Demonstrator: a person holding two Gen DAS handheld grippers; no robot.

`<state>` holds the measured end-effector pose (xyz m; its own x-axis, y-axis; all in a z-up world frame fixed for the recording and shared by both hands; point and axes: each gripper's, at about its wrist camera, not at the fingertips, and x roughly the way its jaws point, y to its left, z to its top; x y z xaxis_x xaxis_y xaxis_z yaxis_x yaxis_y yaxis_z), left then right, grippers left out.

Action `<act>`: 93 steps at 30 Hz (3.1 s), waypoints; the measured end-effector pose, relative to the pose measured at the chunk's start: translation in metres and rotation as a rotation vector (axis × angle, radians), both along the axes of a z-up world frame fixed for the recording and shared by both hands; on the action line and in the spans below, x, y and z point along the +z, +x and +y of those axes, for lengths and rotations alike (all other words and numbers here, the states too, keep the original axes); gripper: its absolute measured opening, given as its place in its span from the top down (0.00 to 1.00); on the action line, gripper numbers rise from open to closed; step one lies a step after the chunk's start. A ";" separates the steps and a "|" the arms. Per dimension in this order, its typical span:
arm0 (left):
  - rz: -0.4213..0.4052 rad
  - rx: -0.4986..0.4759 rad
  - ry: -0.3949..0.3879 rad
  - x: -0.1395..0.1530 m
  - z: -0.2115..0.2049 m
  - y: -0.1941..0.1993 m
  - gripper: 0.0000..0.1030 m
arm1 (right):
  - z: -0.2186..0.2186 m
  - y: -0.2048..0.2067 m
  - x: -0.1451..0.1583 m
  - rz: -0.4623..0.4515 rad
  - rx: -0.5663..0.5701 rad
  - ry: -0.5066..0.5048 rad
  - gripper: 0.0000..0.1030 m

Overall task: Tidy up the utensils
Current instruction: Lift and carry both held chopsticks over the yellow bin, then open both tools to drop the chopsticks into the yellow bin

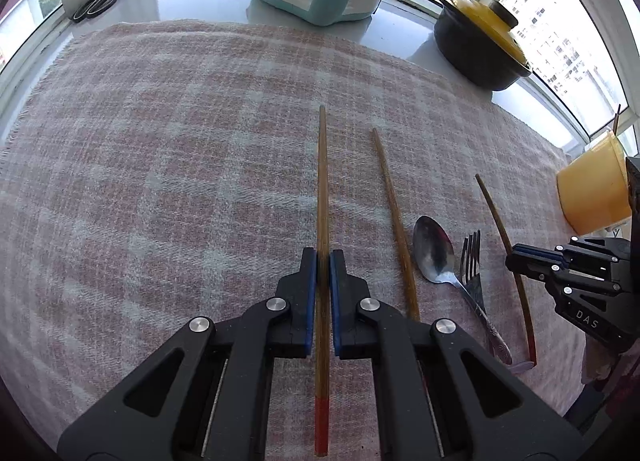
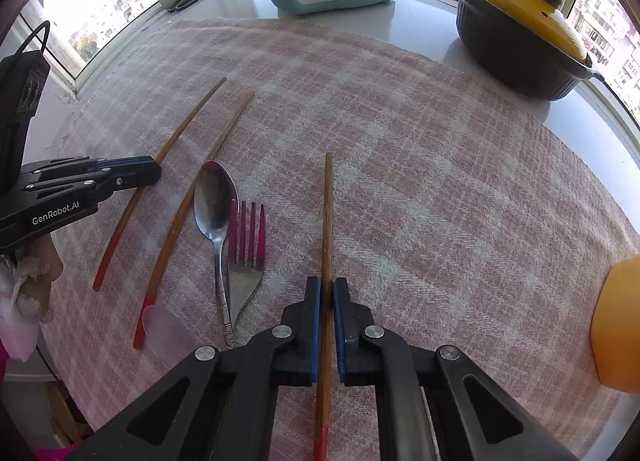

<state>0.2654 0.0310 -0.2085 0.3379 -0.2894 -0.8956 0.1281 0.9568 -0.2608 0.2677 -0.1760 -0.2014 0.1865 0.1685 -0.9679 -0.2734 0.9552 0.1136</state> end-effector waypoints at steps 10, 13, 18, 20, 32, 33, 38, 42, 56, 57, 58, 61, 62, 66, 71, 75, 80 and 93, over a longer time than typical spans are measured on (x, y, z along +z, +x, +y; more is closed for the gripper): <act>-0.104 0.075 -0.130 0.045 0.013 -0.031 0.96 | -0.029 -0.016 0.045 -0.139 -0.106 0.111 0.96; -0.127 0.075 -0.174 0.059 0.003 -0.037 0.96 | -0.041 -0.024 0.060 -0.178 -0.145 0.160 0.96; -0.172 0.060 -0.202 0.080 -0.019 -0.045 0.96 | -0.061 -0.033 0.084 -0.253 -0.193 0.187 0.96; -0.193 0.040 -0.202 0.088 -0.032 -0.047 0.96 | -0.068 -0.038 0.092 -0.278 -0.206 0.194 0.96; -0.298 -0.034 -0.277 0.134 -0.107 -0.055 0.96 | -0.128 -0.070 0.152 -0.432 -0.257 0.203 0.96; -0.307 -0.038 -0.284 0.138 -0.114 -0.054 0.96 | -0.133 -0.073 0.156 -0.443 -0.261 0.204 0.96; -0.345 -0.065 -0.321 0.153 -0.154 -0.050 0.96 | -0.167 -0.083 0.179 -0.496 -0.292 0.204 0.96; -0.371 -0.089 -0.346 0.162 -0.187 -0.043 0.96 | -0.194 -0.088 0.193 -0.528 -0.314 0.196 0.96; -0.432 -0.169 -0.390 0.180 -0.299 -0.012 0.96 | -0.280 -0.087 0.222 -0.607 -0.400 0.190 0.96; -0.433 -0.172 -0.394 0.181 -0.307 -0.009 0.96 | -0.284 -0.086 0.223 -0.611 -0.403 0.187 0.96; -0.433 -0.175 -0.398 0.181 -0.312 -0.006 0.96 | -0.288 -0.086 0.224 -0.615 -0.406 0.184 0.96; -0.436 -0.181 -0.401 0.182 -0.330 0.003 0.96 | -0.299 -0.084 0.228 -0.629 -0.420 0.184 0.96; -0.439 -0.183 -0.403 0.182 -0.334 0.006 0.96 | -0.302 -0.083 0.228 -0.633 -0.425 0.186 0.96; -0.451 -0.181 -0.402 0.183 -0.351 0.017 0.96 | -0.311 -0.075 0.230 -0.642 -0.443 0.187 0.96; -0.465 -0.169 -0.388 0.179 -0.366 0.028 0.96 | -0.322 -0.068 0.229 -0.641 -0.457 0.197 0.96; -0.458 -0.162 -0.390 0.170 -0.374 0.035 0.96 | -0.326 -0.059 0.224 -0.640 -0.465 0.192 0.96; -0.461 -0.166 -0.373 0.159 -0.382 0.038 0.96 | -0.330 -0.049 0.213 -0.628 -0.472 0.176 0.96; -0.452 -0.172 -0.363 0.149 -0.386 0.038 0.96 | -0.336 -0.036 0.199 -0.628 -0.490 0.152 0.96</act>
